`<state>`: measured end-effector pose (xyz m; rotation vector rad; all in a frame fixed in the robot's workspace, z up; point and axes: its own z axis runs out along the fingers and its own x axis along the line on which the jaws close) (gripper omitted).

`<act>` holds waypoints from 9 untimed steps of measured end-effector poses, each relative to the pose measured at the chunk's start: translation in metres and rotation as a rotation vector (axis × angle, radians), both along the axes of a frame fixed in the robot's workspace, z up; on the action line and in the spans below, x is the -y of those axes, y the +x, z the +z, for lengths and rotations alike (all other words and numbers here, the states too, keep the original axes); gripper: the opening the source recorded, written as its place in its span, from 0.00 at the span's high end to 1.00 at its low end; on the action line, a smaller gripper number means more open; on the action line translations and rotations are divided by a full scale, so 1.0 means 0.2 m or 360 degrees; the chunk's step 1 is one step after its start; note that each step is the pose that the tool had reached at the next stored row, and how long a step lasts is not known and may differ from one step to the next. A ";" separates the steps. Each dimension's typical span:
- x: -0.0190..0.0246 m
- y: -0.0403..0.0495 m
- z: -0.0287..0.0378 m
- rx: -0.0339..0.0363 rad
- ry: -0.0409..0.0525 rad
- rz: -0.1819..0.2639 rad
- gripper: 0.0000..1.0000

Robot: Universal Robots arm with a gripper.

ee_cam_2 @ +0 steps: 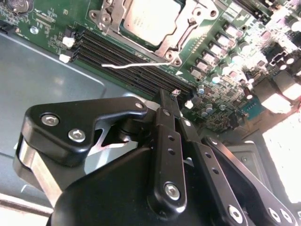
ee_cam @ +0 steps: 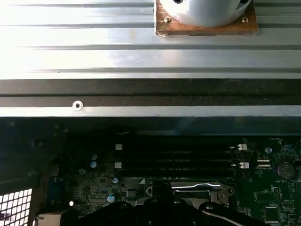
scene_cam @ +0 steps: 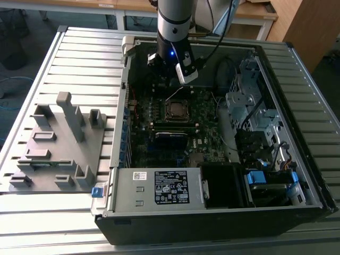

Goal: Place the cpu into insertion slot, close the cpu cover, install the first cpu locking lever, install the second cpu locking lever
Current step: 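Install the first cpu locking lever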

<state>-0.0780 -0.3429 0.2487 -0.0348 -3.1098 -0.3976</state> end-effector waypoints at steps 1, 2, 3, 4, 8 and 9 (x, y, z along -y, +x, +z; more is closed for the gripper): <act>0.000 0.001 0.000 0.0000 0.0000 0.0000 0.90; 0.000 0.003 -0.001 0.0000 0.0000 0.0000 0.90; 0.000 0.006 -0.002 0.0000 0.0000 0.0000 0.90; 0.000 0.009 -0.003 0.0000 0.0000 0.0000 0.90; -0.001 0.024 -0.004 0.0000 0.0000 0.0000 0.90; 0.000 0.028 -0.004 0.0000 0.0000 0.0000 0.90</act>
